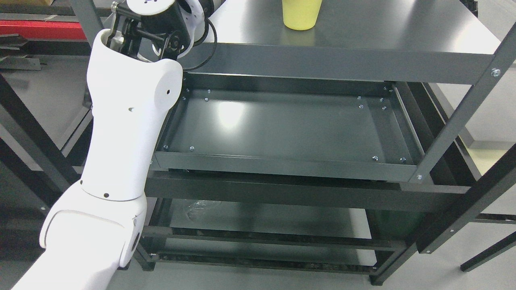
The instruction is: Place yellow IKEA cup on middle right shelf
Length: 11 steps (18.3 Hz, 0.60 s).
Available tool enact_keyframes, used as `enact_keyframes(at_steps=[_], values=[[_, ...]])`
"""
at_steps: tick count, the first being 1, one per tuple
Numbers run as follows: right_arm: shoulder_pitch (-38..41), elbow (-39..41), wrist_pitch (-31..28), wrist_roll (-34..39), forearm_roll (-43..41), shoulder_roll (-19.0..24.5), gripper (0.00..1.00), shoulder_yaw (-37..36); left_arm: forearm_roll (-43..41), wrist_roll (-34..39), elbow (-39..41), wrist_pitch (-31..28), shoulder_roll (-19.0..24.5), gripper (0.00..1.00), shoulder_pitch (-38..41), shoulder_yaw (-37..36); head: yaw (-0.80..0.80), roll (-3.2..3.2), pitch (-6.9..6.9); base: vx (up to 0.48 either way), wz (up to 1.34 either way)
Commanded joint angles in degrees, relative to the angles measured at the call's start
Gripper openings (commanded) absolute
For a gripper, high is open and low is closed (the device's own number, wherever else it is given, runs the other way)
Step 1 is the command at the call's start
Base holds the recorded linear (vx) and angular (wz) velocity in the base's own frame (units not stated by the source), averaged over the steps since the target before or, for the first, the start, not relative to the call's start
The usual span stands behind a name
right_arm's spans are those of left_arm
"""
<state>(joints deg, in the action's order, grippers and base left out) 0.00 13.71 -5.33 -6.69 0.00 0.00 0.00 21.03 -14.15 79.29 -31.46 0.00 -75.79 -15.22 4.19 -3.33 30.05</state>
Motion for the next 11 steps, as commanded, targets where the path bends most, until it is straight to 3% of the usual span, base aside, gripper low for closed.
enact_keyframes(at_steps=[1, 4, 8, 11], values=[[0.79, 0.00, -0.03, 0.01, -1.41, -1.00, 0.99, 0.97, -0.47, -7.19, 8.52, -0.27, 1.00, 0.97, -0.33, 2.56, 0.00, 0.00, 0.00, 0.000, 0.00], [0.79, 0.00, -0.03, 0.01, -1.41, -1.00, 0.99, 0.97, -0.29, -15.70, 8.61, -0.79, 1.00, 0.96, 0.02, 1.86, 0.00, 0.00, 0.00, -0.015, -0.01], [0.79, 0.00, -0.03, 0.01, -1.41, -1.00, 0.99, 0.97, 0.50, -34.50, 9.30, -1.06, 1.00, 0.98, 1.69, -2.09, 0.00, 0.00, 0.00, -0.024, 0.00], [0.79, 0.00, -0.03, 0.01, -1.41, -1.00, 0.99, 0.97, 2.87, -39.28, 11.06, -0.71, 1.00, 0.98, 6.68, -8.40, 0.00, 0.00, 0.00, -0.027, 0.01]])
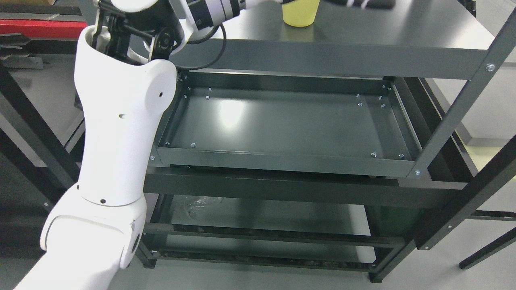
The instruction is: Place yellow IKEA cup on middle right shelf
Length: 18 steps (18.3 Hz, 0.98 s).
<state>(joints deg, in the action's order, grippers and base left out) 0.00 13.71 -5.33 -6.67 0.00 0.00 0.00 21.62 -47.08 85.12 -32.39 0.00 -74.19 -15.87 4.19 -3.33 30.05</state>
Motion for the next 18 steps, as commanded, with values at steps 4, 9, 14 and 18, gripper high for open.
enact_keyframes(at_steps=[4, 9, 14, 18], values=[[0.79, 0.00, -0.03, -0.01, -1.41, -1.00, 0.99, 0.97, 2.55, -6.18, 5.84, 2.67, 1.00, 0.99, 17.28, -16.37, 0.00, 0.00, 0.00, -0.025, -0.01], [0.79, 0.00, -0.03, -0.01, -1.41, -1.00, 0.99, 0.97, -0.69, -1.64, 1.21, 17.05, 1.00, 0.99, 31.10, -21.57, 0.00, 0.00, 0.00, -0.022, -0.02], [0.79, 0.00, -0.03, -0.01, -1.41, -1.00, 0.99, 0.97, -10.10, 24.87, -8.48, 31.68, 1.00, 0.99, 37.61, -13.96, 0.00, 0.00, 0.00, -0.004, 0.00], [0.79, 0.00, -0.03, -0.01, -1.41, -1.00, 0.99, 0.97, -11.51, 38.99, -8.22, 33.35, 1.00, 0.99, 40.87, -0.52, 0.00, 0.00, 0.00, 0.000, 0.00]])
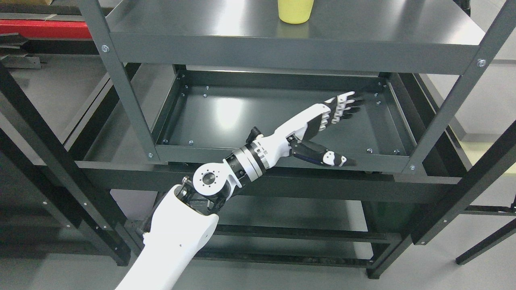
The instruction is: Place yellow IKEA cup on middle right shelf
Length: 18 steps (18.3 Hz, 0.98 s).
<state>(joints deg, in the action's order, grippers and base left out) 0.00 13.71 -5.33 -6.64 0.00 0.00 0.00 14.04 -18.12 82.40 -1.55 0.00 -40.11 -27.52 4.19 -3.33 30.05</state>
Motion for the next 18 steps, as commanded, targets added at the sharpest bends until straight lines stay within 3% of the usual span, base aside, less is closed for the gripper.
enact_keyframes(at_steps=[1, 4, 9, 13, 18], values=[[0.79, 0.00, -0.03, -0.04, -1.41, -1.00, 0.99, 0.97, -4.98, 10.03, -5.49, 3.91, 1.00, 0.99, 7.58, 14.31, 0.00, 0.00, 0.00, 0.000, 0.00], [0.79, 0.00, -0.03, -0.04, -1.41, -1.00, 0.99, 0.97, -10.94, 10.12, -3.40, 9.36, 1.00, 0.99, 11.78, 19.25, 0.00, 0.00, 0.00, 0.000, 0.00], [0.79, 0.00, -0.03, -0.04, -1.41, -1.00, 0.99, 0.97, -11.84, 10.21, 6.27, 8.67, 1.00, 0.99, 20.50, 21.98, 0.00, 0.00, 0.00, 0.000, 0.00], [0.79, 0.00, -0.03, -0.04, -1.41, -1.00, 0.99, 0.97, -11.84, 10.03, 8.65, 8.14, 1.00, 0.99, 21.65, 27.69, 0.00, 0.00, 0.00, 0.000, 0.00], [0.79, 0.00, -0.03, -0.04, -1.41, -1.00, 0.99, 0.97, -11.84, 10.47, 12.26, 6.83, 1.00, 0.99, 24.03, 27.52, 0.00, 0.00, 0.00, 0.000, 0.00]])
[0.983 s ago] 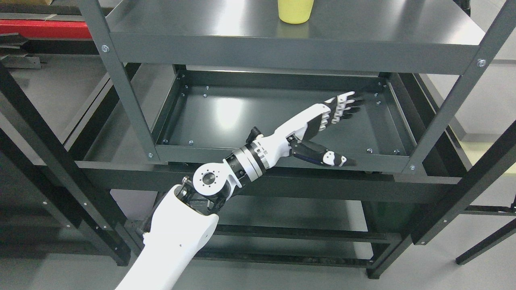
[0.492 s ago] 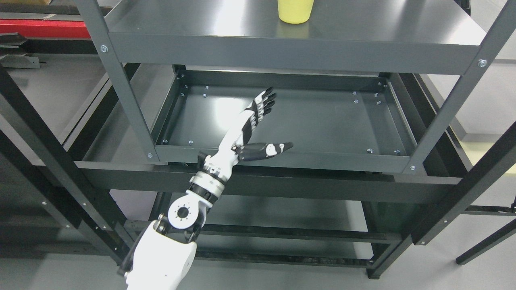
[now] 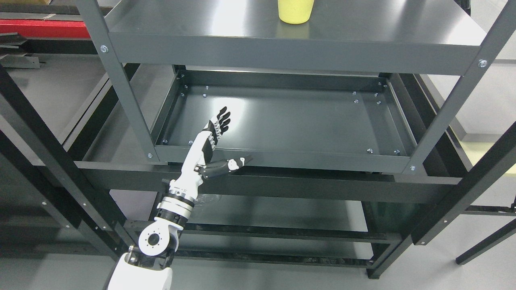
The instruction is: Place yellow IKEA cup on middle right shelf
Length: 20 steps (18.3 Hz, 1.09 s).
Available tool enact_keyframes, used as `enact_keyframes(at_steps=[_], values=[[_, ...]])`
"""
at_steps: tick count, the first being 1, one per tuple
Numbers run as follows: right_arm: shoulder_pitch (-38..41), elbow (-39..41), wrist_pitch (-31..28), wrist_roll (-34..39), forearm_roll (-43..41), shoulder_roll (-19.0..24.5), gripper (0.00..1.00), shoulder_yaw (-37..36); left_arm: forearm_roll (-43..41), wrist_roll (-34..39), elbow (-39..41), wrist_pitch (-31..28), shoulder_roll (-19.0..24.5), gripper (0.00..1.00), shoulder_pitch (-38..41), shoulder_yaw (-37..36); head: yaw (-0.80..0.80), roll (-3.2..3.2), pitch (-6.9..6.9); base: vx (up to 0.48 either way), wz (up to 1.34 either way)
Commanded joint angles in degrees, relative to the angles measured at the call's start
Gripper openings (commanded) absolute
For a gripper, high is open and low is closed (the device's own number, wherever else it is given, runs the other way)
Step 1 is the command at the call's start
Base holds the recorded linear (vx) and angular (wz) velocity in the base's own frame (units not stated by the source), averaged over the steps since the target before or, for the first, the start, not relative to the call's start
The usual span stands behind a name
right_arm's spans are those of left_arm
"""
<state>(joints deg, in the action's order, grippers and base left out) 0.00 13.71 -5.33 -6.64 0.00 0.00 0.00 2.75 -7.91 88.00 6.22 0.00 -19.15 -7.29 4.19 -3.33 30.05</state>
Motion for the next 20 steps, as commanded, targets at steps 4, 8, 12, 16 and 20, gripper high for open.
enact_keyframes(at_steps=[4, 8, 12, 16, 20], values=[[0.79, 0.00, -0.03, -0.04, -1.41, -1.00, 0.99, 0.97, -0.46, 0.35, 9.45, -1.03, 1.00, 0.99, 5.25, 7.90, 0.00, 0.00, 0.00, 0.000, 0.00], [0.79, 0.00, -0.03, -0.04, -1.41, -1.00, 0.99, 0.97, -0.46, 0.27, 10.78, -1.03, 1.00, 0.99, 7.28, 7.82, 0.00, 0.00, 0.00, 0.000, 0.00], [0.79, 0.00, -0.03, -0.04, -1.41, -1.00, 0.99, 0.97, -0.46, 0.27, 10.78, -1.03, 1.00, 0.99, 7.28, 7.82, 0.00, 0.00, 0.00, 0.000, 0.00], [0.79, 0.00, -0.03, -0.04, -1.41, -1.00, 0.99, 0.97, -0.46, 0.09, 10.78, -1.12, 1.00, 0.99, 7.28, 7.82, 0.00, 0.00, 0.00, 0.000, 0.00], [0.79, 0.00, -0.03, -0.04, -1.41, -1.00, 0.99, 0.97, -0.46, 0.00, 10.78, -1.12, 1.00, 0.99, 7.28, 7.73, 0.00, 0.00, 0.00, 0.000, 0.00]])
